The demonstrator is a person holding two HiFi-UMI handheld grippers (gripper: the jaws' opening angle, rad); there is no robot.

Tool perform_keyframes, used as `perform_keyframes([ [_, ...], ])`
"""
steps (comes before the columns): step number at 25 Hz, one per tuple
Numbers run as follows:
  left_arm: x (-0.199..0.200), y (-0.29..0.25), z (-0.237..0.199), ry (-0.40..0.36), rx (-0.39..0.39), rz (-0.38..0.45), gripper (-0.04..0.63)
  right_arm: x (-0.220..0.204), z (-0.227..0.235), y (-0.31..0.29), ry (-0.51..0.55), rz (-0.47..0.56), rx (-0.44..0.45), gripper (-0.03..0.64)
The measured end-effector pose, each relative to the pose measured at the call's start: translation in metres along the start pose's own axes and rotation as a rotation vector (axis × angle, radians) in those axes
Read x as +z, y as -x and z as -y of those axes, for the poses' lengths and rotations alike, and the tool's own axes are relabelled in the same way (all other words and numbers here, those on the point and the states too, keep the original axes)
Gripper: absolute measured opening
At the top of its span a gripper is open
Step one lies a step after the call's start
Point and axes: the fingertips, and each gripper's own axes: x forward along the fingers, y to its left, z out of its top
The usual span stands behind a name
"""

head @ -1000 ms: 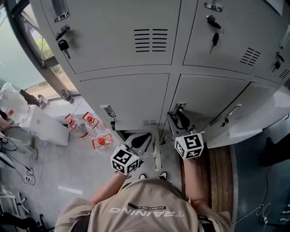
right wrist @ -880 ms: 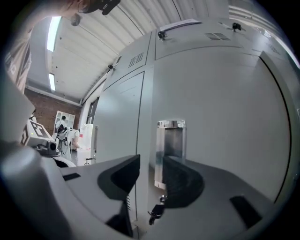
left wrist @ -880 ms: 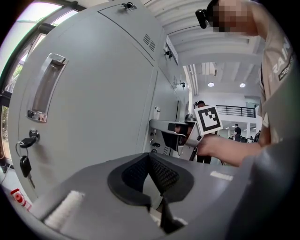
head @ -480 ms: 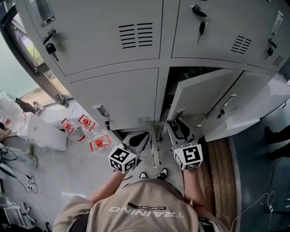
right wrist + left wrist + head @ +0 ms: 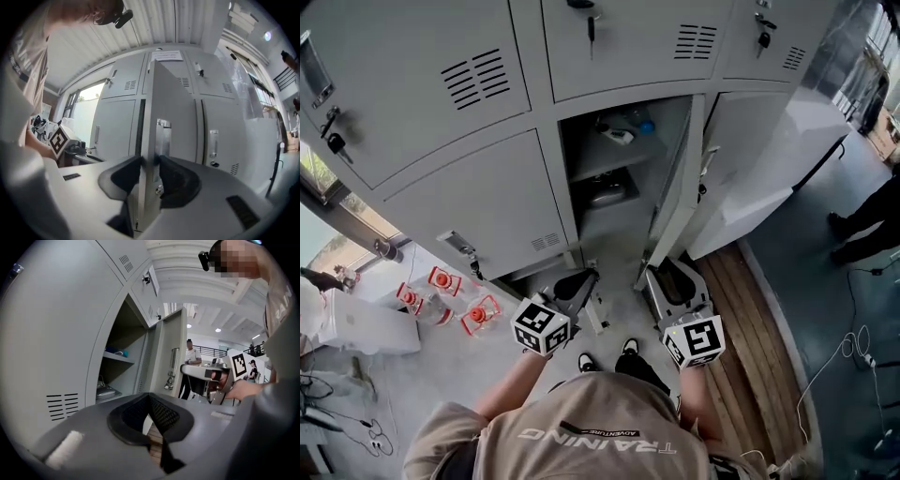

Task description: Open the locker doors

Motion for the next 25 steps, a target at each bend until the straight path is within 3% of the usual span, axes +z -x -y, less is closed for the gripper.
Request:
perform_keyframes([
  [8, 0.0, -0.032, 0.047, -0.014, 0.044, -0.001, 0.008, -0.012, 0.062, 0.065, 0.033, -0.022, -0.06, 0.09],
  [19, -0.021, -0.041, 0.094, 0.015, 0.29, -0.009, 0.008, -0.021, 0.131, 0.098, -0.006, 0.036, 0.053, 0.074],
  [25, -0.03, -0.019, 0.108, 0.048, 0.362, -0.005, 0.008, -0.029, 0.107, 0.106, 0.038, -0.047, 0.174, 0.026],
])
